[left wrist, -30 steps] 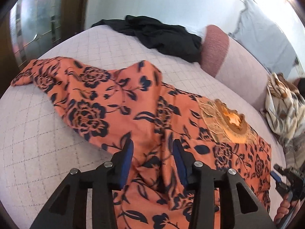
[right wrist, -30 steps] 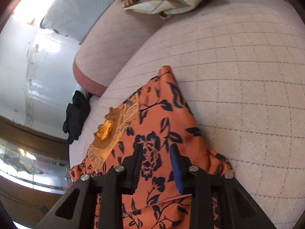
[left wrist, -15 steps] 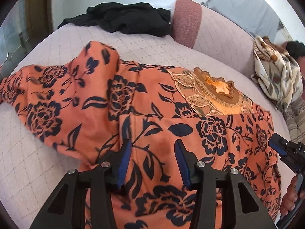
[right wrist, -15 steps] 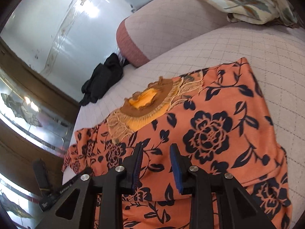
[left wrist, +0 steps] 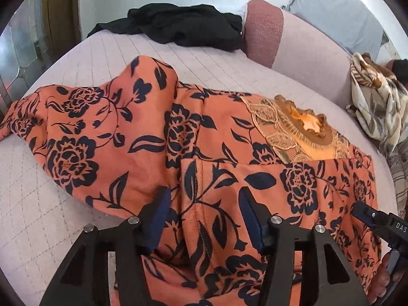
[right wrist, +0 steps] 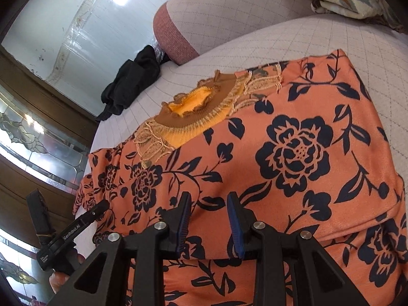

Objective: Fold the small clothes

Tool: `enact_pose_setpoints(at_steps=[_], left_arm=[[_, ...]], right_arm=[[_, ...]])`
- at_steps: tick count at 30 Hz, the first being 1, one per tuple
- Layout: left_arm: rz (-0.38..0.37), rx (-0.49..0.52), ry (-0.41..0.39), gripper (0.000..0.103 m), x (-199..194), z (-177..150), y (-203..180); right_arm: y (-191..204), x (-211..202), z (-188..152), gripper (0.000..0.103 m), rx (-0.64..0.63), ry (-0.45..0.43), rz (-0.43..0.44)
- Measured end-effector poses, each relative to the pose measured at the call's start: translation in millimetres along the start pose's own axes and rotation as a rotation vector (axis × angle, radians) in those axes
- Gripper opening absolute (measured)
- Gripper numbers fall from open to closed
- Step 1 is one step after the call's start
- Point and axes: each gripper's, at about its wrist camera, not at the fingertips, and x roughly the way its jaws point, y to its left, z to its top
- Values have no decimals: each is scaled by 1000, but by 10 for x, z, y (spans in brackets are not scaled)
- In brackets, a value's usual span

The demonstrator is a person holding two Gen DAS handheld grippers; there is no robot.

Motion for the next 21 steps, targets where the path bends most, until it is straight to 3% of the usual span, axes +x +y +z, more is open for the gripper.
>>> enact_pose_setpoints(at_steps=[2, 3, 6, 10, 14, 21], left_arm=[[0, 1, -8, 45, 12, -5, -4], [-3, 1, -9, 25, 27, 4, -11], [9, 4, -32, 6, 34, 5, -28], [10, 59, -128, 5, -187, 20, -132], [29, 191, -242, 4, -372, 51, -360], [174, 118, -189, 1, -269, 115, -83]], right_arm=[[-26, 39, -10, 32, 11, 17, -15], [-45, 53, -14, 32, 20, 22, -14], [-78, 62, -6, 32, 35, 25, -5], [-90, 88, -13, 33, 34, 33, -19], [-89, 98, -12, 33, 30, 31, -25], [30, 16, -33, 32, -13, -38, -24]])
